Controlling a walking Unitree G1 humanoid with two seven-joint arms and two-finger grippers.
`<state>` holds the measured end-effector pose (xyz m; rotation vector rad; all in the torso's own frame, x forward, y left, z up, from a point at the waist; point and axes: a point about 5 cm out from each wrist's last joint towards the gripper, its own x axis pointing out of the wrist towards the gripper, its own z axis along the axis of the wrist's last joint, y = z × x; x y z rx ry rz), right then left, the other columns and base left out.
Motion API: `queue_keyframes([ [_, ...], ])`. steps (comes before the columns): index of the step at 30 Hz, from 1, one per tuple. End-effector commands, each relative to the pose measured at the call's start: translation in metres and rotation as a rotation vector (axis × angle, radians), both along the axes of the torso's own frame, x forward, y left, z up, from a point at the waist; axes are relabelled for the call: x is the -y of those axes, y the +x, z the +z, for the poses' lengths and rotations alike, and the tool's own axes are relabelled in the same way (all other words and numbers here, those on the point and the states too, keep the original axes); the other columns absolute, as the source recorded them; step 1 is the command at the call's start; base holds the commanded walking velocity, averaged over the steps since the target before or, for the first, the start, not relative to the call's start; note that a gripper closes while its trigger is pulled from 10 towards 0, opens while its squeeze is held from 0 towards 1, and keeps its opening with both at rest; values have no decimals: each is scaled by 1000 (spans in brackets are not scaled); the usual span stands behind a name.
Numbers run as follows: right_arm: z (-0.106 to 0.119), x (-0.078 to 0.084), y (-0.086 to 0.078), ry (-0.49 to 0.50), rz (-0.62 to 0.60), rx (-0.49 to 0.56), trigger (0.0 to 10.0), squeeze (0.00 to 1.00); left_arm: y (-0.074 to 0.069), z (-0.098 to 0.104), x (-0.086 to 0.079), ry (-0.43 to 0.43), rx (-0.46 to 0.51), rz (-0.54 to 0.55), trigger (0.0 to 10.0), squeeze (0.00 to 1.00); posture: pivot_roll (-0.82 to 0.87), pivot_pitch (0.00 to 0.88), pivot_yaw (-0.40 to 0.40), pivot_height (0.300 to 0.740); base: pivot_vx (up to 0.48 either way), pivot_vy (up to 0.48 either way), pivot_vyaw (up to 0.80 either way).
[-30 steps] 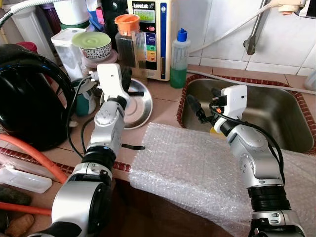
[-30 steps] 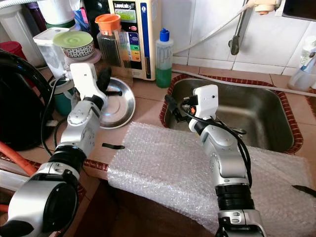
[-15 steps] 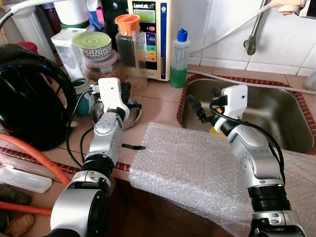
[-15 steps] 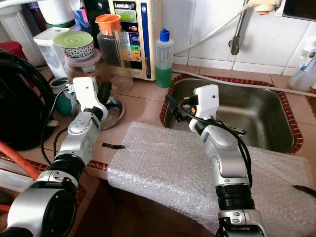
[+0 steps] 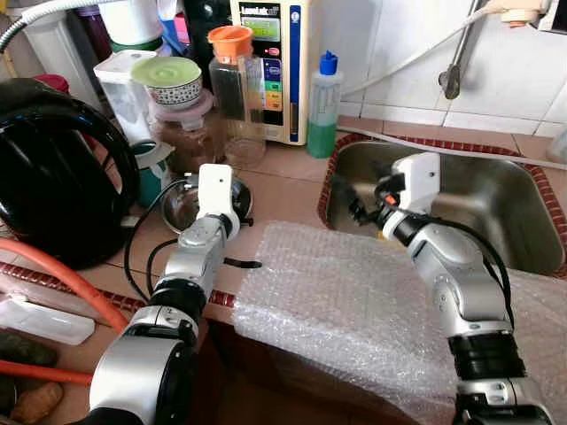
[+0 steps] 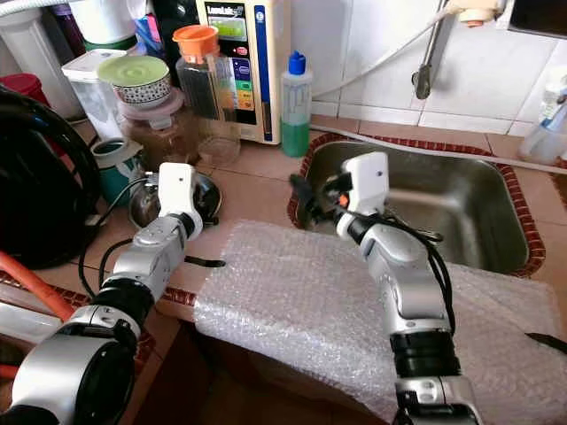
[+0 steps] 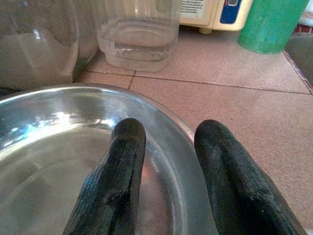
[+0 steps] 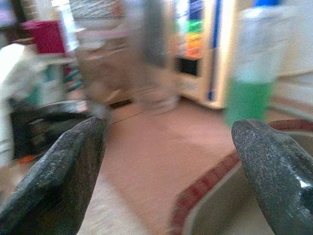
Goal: Kitchen organization
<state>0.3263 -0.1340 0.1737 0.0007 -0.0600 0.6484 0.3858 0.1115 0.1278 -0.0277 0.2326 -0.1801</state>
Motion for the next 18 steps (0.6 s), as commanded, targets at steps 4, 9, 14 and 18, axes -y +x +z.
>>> queue_keyframes([
  [4,1,-8,-12,-8,125,-16,10000,0,1,-2,2,40,-45,-22,10000,1000,-47,0,76,740,0,0,0],
  [9,-1,-7,-18,-21,164,-33,10000,0,2,-1,8,39,-57,-45,10000,1000,-50,0,79,740,0,0,0],
  [14,0,-4,-19,-37,169,-37,10000,0,2,1,16,20,-69,-76,10000,1000,-51,0,79,740,0,0,0],
  [18,2,0,-21,-53,170,-38,10000,0,3,4,25,-19,-80,-102,10000,1000,-51,0,79,740,0,0,0],
])
